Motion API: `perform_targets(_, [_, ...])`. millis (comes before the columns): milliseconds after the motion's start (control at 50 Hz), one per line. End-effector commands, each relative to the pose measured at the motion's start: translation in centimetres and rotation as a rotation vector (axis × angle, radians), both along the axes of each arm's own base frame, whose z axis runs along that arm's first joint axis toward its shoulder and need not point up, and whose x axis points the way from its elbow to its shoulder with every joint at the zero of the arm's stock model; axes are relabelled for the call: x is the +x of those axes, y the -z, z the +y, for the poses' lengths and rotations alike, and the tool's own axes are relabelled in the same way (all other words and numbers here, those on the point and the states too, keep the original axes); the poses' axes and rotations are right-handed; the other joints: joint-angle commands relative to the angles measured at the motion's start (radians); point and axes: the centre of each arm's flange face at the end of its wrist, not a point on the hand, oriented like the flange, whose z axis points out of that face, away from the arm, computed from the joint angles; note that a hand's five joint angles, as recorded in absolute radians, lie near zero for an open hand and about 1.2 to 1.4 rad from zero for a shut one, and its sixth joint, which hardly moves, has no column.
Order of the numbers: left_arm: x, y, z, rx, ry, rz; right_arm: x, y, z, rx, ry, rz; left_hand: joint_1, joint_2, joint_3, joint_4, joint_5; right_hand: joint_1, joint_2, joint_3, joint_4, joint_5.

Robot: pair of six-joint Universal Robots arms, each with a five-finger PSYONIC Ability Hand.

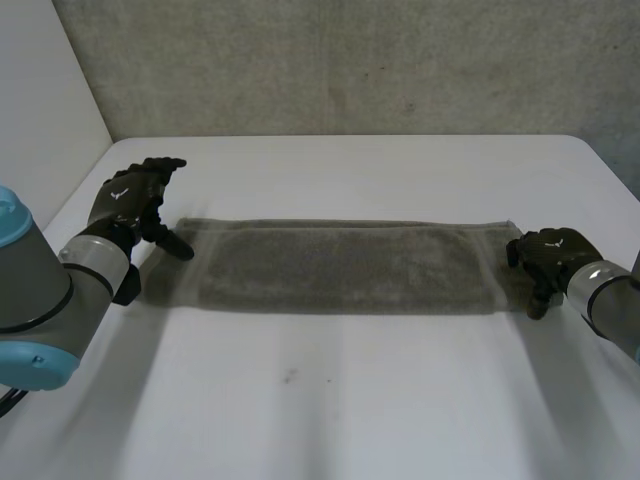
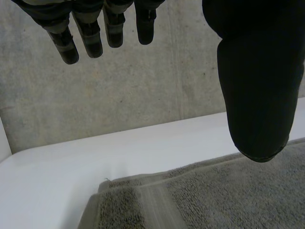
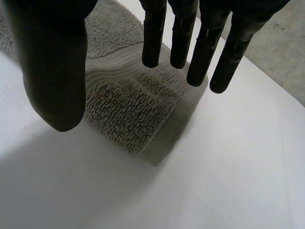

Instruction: Fold the towel.

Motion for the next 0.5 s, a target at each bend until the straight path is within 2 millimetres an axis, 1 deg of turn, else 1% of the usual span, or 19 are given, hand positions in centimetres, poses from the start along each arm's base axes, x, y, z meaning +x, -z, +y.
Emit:
perform_targets(20, [0.1,0.4,0.2,0.014,0.001,-0.003,0.0,1.8,-0.2,-0.001,-0.011,0.001,0.001,0.009,0.008,0.008,-0.029,0.104,0.108,0.098,0.099,0.088])
perform_targets(100, [0.2,0.3,0.1,0.013,-0.002,-0.001,0.0,2.0,-0.4,-0.001,-0.011,0.001,0.001,0.009,0.008,0.008,-0.029,0.192,0.196,0.187,0.187,0.176])
perform_targets(140, [0.3,0.3,0.1,0.013,-0.005,-0.001,-0.1,2.3,-0.7,-0.010,-0.008,0.001,0.001,0.009,0.008,0.008,-0.029,0.321,0.325,0.315,0.316,0.305])
perform_targets(200, [0.5,0.3,-0.1,0.013,-0.012,-0.001,-0.1,2.4,-0.8,-0.017,-0.008,0.000,0.001,0.009,0.008,0.008,-0.029,0.374,0.378,0.369,0.369,0.358])
perform_targets(240, [0.5,0.3,-0.1,0.013,-0.014,-0.001,-0.6,2.5,-1.4,-0.030,0.008,0.001,0.001,0.009,0.008,0.008,-0.029,0.479,0.484,0.474,0.475,0.464])
perform_targets(260, [0.5,0.3,-0.1,0.014,-0.014,0.000,-0.6,2.5,-1.4,-0.030,0.009,0.001,0.001,0.009,0.008,0.008,-0.029,0.480,0.484,0.474,0.475,0.464])
perform_targets(280, [0.6,0.3,-0.1,0.014,-0.016,0.000,-1.0,2.7,-1.7,-0.031,0.020,0.003,0.001,0.009,0.008,0.008,-0.029,0.602,0.606,0.597,0.597,0.586])
perform_targets(300, [0.6,0.3,-0.1,0.014,-0.016,0.000,-1.3,2.8,-1.9,-0.031,0.028,0.009,0.001,0.009,0.008,0.008,-0.029,0.862,0.866,0.856,0.857,0.846])
perform_targets(360, [0.6,0.4,-0.1,0.015,-0.017,0.000,-1.7,2.7,-2.1,-0.038,0.038,0.021,0.001,0.009,0.008,0.008,-0.029,0.928,0.932,0.923,0.923,0.912])
perform_targets(400, [0.6,0.5,0.0,0.018,-0.017,-0.001,-2.9,2.2,-2.8,-0.058,0.073,0.050,0.001,0.009,0.008,0.008,-0.029,0.928,0.932,0.923,0.923,0.912])
perform_targets(420, [0.6,0.5,0.0,0.018,-0.016,0.000,-2.9,2.2,-2.8,-0.059,0.073,0.050,0.001,0.009,0.008,0.008,-0.029,0.928,0.932,0.923,0.923,0.912])
perform_targets(460, [0.6,0.5,0.1,0.021,-0.017,-0.001,-4.8,1.6,-3.7,-0.085,0.131,0.087,0.001,0.009,0.008,0.008,-0.029,0.928,0.932,0.923,0.923,0.912])
perform_targets(480, [0.6,0.5,0.1,0.021,-0.016,-0.001,-4.8,1.6,-3.7,-0.085,0.132,0.088,0.001,0.009,0.008,0.008,-0.029,0.928,0.932,0.923,0.923,0.912])
perform_targets(500, [0.6,0.5,0.1,0.020,-0.016,-0.001,-6.2,1.0,-4.4,-0.106,0.172,0.113,0.001,0.009,0.008,0.008,-0.029,0.928,0.932,0.923,0.923,0.912])
